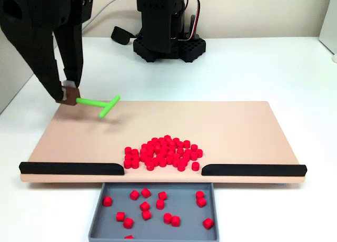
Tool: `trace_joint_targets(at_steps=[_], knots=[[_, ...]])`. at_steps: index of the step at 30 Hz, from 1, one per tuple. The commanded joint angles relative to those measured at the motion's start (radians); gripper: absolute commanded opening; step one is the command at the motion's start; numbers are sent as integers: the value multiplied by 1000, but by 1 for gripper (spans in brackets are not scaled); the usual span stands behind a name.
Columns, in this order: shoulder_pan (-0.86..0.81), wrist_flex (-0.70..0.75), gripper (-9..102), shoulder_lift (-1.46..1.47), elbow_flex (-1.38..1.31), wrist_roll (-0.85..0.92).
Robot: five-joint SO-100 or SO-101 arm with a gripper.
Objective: Push granules from right to the grey container
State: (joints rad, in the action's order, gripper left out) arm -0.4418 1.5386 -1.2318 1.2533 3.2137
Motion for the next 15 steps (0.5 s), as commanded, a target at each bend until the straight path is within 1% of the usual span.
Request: trace_joint_targets(at_steps=[1, 15], knots=[[-2, 0, 0, 28, -80, 28], [8, 0, 1, 156, -224, 69]])
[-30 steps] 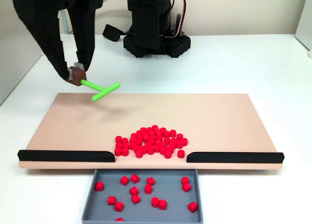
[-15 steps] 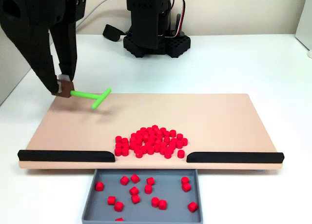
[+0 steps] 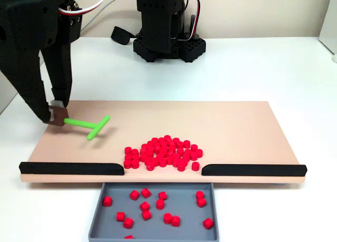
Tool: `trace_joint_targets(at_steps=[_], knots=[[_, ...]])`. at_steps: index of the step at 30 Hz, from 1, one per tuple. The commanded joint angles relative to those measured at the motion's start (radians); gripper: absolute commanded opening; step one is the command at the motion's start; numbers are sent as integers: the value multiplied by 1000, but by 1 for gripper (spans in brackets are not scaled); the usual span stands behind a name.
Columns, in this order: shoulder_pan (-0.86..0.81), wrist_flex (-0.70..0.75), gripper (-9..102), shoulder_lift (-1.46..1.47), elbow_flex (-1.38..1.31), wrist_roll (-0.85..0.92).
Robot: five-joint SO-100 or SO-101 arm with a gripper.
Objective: Push granules from right to the grey container
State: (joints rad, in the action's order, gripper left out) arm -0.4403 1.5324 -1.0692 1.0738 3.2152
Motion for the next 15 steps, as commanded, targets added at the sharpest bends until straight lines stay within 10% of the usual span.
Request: trace_joint_targets(at_steps=[1, 15], knots=[[9, 6, 1, -3, -46, 67], [43, 5, 1, 46, -77, 54]])
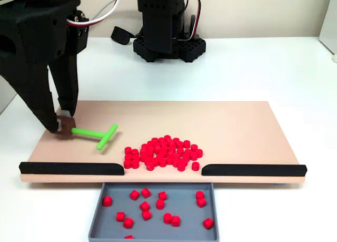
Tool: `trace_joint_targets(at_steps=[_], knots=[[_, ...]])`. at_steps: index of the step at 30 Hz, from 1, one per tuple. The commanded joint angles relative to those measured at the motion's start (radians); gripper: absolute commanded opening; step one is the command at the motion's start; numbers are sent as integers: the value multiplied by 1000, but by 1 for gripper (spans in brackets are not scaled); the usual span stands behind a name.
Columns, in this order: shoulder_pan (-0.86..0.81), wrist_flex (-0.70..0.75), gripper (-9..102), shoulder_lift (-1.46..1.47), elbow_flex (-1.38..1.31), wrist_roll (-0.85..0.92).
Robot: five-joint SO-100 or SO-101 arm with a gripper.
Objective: Push granules from right to the grey container
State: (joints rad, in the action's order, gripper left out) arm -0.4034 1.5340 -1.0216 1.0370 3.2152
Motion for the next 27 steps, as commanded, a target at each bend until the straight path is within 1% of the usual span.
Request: trace_joint_targets(at_steps=[1, 27], knots=[[8, 3, 1, 3, -44, 52], [35, -43, 1, 55, -75, 38]])
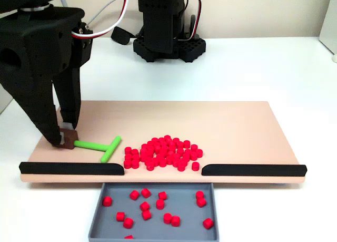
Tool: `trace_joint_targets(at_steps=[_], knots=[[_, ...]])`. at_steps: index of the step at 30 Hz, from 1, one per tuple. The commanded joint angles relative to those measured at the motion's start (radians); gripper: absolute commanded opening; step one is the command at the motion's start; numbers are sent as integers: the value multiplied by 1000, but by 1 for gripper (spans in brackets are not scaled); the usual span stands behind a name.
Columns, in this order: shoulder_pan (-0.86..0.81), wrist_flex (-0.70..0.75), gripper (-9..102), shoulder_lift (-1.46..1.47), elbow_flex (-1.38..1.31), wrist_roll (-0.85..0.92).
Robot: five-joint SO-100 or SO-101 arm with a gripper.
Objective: Push granules from right to the grey container
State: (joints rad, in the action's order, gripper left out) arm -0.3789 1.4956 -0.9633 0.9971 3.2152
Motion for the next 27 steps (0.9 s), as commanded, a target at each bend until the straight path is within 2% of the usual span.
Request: trace_joint_targets(at_steps=[1, 27], knots=[[11, -5, 1, -3, -37, 37], [40, -2, 1, 6, -37, -14]])
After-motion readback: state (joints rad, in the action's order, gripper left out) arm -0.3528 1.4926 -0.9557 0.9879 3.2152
